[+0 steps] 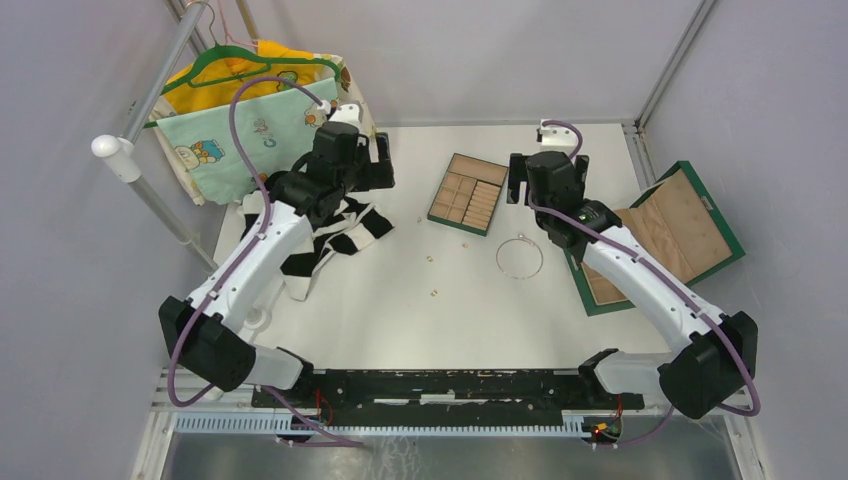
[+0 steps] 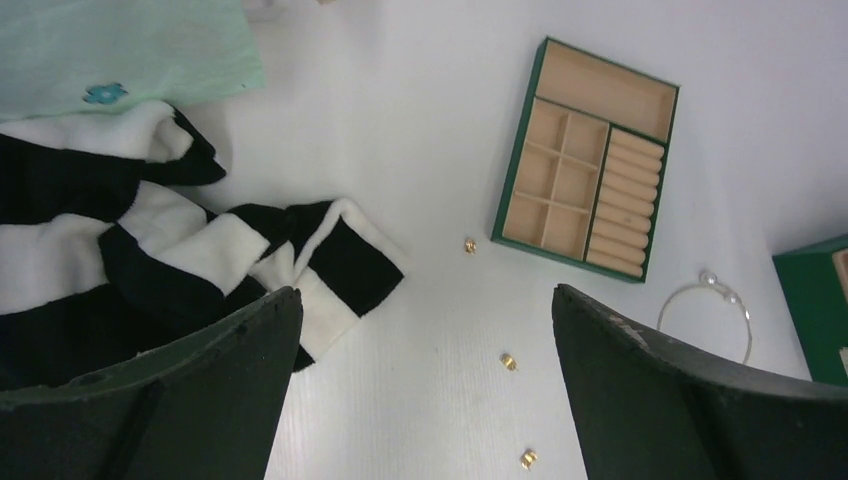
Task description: Organize the mixed jewelry
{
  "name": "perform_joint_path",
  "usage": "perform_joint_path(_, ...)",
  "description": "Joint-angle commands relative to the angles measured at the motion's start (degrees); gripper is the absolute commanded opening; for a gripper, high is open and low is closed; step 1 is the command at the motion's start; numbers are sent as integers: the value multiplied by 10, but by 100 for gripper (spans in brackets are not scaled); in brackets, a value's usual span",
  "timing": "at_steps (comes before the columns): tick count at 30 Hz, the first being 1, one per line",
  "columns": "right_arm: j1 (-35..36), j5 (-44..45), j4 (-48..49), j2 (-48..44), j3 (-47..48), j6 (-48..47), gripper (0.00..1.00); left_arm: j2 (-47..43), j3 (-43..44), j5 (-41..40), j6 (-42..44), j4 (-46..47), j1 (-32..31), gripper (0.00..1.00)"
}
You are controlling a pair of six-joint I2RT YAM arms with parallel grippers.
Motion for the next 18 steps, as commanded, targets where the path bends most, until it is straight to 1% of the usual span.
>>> perform_joint_path(1,-1,30,32,-5,-22,-13,98,-12,-41,28,31,30,-25,100)
perform_joint_path(4,-1,41,30,-15,-50,-1,98,-8,-69,23,32,18,-53,100)
perform_joint_path(10,-4,7,-67,14,-49,16,98,10,-99,26,18,-1,-99,100)
perform_joint_path(12,-12,-29,-66,13,-72,17,98,17,-102,23,14,-5,-109,100)
perform_joint_path(15,-22,-106,-18,-1,-107,7,98,25,-99,7,4,-7,-114,100)
perform_joint_path(18,-21,-183,6,18,-104,-2,98,28,-94,-14,-14,-7,-112,100)
